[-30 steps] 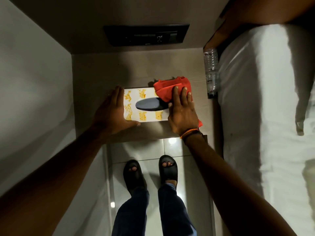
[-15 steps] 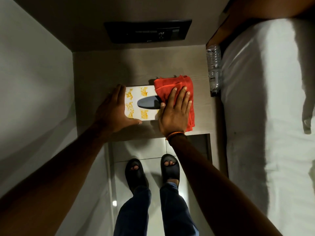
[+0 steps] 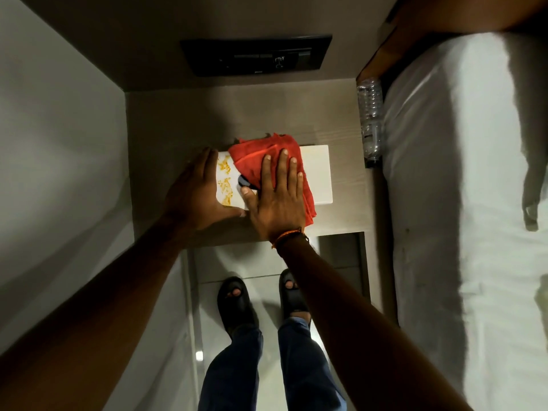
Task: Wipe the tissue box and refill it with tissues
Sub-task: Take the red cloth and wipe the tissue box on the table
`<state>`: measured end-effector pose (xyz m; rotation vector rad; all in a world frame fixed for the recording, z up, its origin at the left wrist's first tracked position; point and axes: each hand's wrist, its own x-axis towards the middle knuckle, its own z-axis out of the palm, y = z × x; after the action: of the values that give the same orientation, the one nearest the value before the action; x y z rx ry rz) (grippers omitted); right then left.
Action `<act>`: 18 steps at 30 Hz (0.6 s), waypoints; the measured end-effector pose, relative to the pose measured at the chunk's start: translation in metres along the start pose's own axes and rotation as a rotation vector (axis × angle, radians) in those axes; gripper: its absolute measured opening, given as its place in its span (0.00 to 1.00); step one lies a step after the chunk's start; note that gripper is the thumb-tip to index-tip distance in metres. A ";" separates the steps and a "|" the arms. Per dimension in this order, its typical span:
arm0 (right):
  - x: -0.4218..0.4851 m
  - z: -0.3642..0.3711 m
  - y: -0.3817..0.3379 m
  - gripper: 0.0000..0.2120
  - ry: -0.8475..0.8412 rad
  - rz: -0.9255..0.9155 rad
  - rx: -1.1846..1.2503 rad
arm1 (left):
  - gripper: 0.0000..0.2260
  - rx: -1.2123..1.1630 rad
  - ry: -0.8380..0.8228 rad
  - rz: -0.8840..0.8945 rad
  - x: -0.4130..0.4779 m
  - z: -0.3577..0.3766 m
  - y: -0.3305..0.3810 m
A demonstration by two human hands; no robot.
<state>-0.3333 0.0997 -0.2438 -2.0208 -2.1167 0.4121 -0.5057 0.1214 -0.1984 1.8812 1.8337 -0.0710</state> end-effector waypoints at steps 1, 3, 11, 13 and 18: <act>0.001 0.000 0.007 0.38 0.009 0.002 -0.007 | 0.63 -0.005 -0.005 -0.007 0.000 -0.001 0.000; 0.005 -0.002 0.021 0.39 0.017 0.040 -0.027 | 0.64 -0.010 -0.008 -0.022 -0.001 -0.001 -0.001; 0.012 -0.007 0.024 0.39 0.025 0.204 -0.066 | 0.65 -0.010 -0.038 -0.058 0.001 0.001 -0.002; 0.012 -0.001 0.010 0.36 0.044 0.219 -0.050 | 0.65 -0.019 -0.035 -0.060 0.001 0.003 -0.002; 0.003 0.011 -0.004 0.28 0.030 0.110 -0.038 | 0.65 -0.017 -0.007 -0.050 0.001 0.005 -0.001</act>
<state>-0.3407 0.1021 -0.2533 -2.1579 -2.0171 0.3575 -0.5051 0.1201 -0.2029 1.8216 1.8703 -0.0787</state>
